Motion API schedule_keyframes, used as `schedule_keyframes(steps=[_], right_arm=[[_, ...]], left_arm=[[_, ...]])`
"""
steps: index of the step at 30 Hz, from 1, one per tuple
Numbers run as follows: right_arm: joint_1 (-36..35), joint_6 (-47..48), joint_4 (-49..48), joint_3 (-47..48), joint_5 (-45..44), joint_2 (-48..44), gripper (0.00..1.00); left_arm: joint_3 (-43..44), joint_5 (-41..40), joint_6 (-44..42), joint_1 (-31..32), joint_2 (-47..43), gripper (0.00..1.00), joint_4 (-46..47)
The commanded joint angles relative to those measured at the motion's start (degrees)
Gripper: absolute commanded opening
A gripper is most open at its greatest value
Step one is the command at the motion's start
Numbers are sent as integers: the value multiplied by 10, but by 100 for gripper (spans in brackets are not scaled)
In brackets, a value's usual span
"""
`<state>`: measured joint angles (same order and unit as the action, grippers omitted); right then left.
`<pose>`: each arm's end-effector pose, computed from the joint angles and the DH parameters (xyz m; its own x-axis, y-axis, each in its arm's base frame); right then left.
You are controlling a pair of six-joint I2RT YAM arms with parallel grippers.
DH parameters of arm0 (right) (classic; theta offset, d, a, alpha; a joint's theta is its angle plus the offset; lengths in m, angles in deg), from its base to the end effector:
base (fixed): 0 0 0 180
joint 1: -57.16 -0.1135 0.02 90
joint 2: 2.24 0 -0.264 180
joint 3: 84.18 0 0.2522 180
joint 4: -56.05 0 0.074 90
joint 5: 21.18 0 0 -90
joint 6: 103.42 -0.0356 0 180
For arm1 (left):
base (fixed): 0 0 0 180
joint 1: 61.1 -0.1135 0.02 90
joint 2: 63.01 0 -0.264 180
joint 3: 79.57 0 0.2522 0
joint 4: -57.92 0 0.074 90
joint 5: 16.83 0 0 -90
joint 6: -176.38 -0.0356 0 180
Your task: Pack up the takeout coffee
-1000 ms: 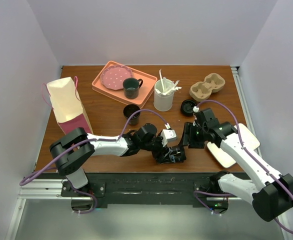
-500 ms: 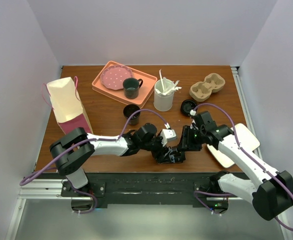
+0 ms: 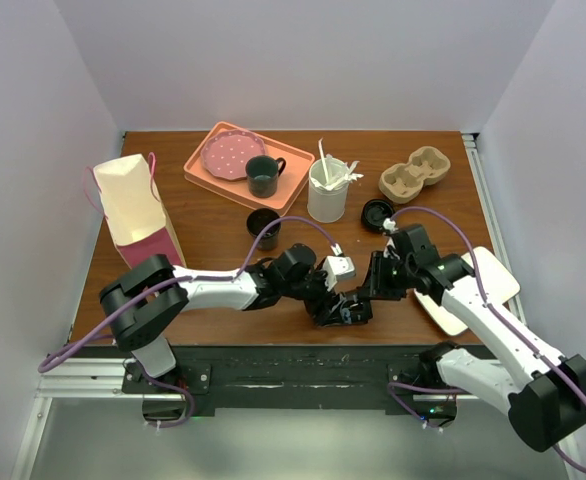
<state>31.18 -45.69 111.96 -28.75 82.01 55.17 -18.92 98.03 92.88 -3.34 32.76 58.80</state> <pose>0.1651 0.0895 0.2352 -0.9298 0.1252 -0.3463 -0.0463 0.8932 0.4472 0.1691 -0.2962 0.1713 -0.4061 0.4513 -0.7946 0.9127 0.2427 -0.3286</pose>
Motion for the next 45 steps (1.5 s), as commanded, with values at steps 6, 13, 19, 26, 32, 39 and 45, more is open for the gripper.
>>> schedule_keyframes(steps=[6, 13, 19, 26, 32, 39, 45], right_arm=[[-4, 36, 37, 61, -46, -5, 26], [-5, 59, 56, 122, -78, 20, 25], [-5, 74, 48, 146, -72, 44, 25], [-5, 85, 49, 159, -72, 49, 24], [-6, 102, 64, 184, -92, 64, 24], [-5, 114, 69, 213, -117, 77, 24], [-8, 148, 101, 266, -191, 100, 24]], left_arm=[[58, -10, 4, -8, -30, 78, 1], [84, -14, -10, -8, -54, 83, -33], [81, -29, -15, -8, -62, 100, -43], [85, -44, -15, -9, -66, 100, -52], [84, -82, -10, -13, -83, 100, -74], [86, -118, -9, -16, -109, 100, -108], [30, -178, 27, -25, -182, 100, -109]])
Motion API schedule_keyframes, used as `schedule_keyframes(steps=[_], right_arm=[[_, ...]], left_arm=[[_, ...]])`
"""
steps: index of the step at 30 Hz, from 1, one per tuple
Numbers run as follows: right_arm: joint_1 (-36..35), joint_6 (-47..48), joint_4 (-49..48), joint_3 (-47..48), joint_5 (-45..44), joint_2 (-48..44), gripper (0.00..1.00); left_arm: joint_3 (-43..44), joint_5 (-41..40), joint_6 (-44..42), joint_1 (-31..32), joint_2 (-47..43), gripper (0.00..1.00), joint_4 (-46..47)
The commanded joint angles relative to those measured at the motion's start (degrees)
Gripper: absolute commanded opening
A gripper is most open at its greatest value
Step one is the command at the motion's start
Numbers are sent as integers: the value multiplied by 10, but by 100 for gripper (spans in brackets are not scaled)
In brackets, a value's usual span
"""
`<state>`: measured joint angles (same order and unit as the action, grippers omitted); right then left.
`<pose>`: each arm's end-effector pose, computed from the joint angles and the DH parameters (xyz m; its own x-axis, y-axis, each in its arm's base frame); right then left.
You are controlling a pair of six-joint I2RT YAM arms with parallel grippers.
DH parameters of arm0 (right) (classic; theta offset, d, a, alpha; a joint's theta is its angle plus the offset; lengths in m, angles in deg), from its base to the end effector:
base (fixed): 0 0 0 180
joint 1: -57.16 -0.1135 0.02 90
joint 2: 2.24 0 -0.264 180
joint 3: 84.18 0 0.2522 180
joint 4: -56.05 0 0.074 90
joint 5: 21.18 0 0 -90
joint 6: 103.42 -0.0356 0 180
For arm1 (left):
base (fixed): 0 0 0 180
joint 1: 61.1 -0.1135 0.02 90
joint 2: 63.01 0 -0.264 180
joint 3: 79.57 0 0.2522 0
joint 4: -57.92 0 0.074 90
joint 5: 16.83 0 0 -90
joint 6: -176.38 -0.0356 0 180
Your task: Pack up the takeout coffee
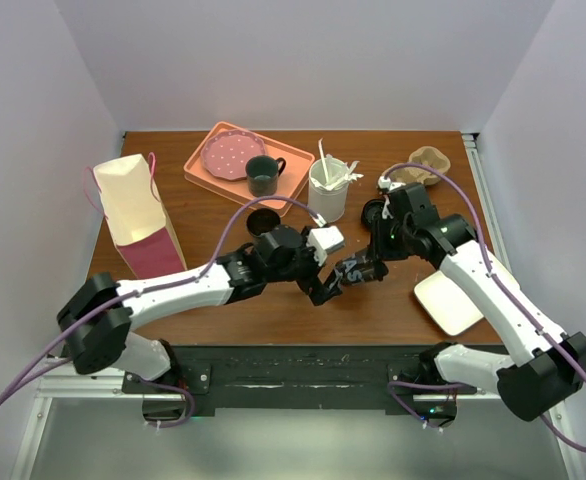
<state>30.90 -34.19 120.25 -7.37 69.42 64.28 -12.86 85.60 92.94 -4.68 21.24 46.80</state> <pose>0.2039 0.1010 0.3121 -0.8364 -0.0173 -0.5478 -0.1619 0.9627 0.2168 0.1758 -0.2787 0.2480 -0.3684 0.3532 -0.8599 0.8817 0.4259 -0.2028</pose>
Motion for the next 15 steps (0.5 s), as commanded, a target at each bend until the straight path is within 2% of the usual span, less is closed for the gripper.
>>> schedule_keyframes(steps=[1, 6, 9, 10, 11, 12, 15], right_arm=[[-10, 41, 21, 59, -74, 12, 24], [-77, 46, 56, 105, -197, 52, 24], [-140, 31, 74, 127, -268, 86, 24], [-157, 20, 78, 131, -288, 104, 23], [-191, 15, 84, 134, -306, 111, 23], [-206, 11, 88, 136, -347, 118, 23], [-256, -7, 102, 135, -394, 155, 23]], left_arm=[[-40, -58, 34, -14, -88, 100, 19], [-62, -78, 112, -59, -131, 100, 24], [-43, -106, 164, -100, -134, 100, -24], [-35, -116, 173, -109, -133, 100, -75], [-25, -141, 185, -120, -133, 100, -103], [-9, -204, 206, -123, -136, 100, -126], [3, -260, 226, -145, -154, 100, -173]])
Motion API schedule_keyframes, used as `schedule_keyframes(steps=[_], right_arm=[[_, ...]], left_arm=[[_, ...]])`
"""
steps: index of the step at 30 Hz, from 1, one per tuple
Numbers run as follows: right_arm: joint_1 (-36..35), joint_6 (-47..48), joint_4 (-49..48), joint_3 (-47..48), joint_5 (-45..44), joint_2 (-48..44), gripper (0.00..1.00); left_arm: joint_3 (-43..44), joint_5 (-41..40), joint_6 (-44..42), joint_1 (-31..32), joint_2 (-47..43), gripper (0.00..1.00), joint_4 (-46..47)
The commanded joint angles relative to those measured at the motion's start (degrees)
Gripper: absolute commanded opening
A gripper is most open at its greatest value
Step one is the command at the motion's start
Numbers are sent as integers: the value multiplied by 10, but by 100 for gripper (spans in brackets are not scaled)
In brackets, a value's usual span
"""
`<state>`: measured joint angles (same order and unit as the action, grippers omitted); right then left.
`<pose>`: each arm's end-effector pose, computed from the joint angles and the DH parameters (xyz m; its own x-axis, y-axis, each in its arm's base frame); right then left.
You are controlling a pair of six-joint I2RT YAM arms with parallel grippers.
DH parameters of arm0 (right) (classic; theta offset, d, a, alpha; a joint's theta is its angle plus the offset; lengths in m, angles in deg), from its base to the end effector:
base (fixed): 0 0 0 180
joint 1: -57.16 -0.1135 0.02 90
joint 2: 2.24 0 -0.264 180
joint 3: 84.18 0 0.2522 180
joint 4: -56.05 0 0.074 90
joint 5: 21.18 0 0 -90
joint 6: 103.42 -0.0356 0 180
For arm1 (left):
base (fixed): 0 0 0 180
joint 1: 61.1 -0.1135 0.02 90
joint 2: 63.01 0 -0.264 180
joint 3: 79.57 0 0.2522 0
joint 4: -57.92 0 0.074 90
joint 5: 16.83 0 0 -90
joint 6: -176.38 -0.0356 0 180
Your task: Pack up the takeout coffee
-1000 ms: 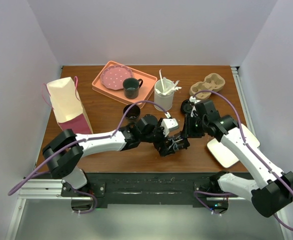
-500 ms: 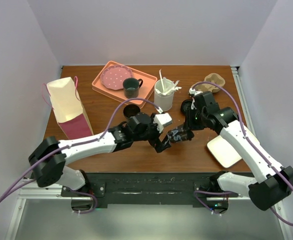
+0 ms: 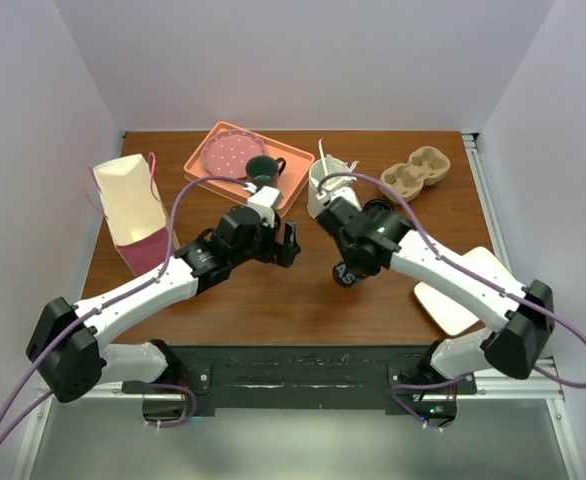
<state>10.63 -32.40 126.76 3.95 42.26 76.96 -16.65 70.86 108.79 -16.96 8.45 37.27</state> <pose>0.1971 0.1848 0.3187 -0.7371 -0.3547 -0.5753 -0.2791 0.9350 -0.2188 0.2027 -0.1947 0.2729 -0.5792 0.0313 -0.8146 0.4865 0.8150 -0.3146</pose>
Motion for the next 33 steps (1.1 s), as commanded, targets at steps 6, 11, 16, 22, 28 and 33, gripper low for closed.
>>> schedule_keyframes(steps=[6, 11, 16, 22, 28, 33], right_arm=[[-132, -86, 87, 32, -227, 109, 22], [-189, -130, 100, 36, -238, 150, 23], [-224, -177, 112, 30, -226, 186, 29], [-245, -213, 110, 26, -193, 194, 42], [-248, -212, 94, 28, -160, 163, 53], [-246, -211, 81, 64, -97, 107, 54]], left_arm=[[36, -154, 104, -62, -62, 100, -128], [32, -166, 126, -79, -63, 97, -148], [44, -124, 131, -92, -34, 86, -153], [52, -98, 129, -94, -23, 86, -147], [62, -75, 120, -95, -16, 86, -147], [73, -2, 70, -94, -8, 81, -136]])
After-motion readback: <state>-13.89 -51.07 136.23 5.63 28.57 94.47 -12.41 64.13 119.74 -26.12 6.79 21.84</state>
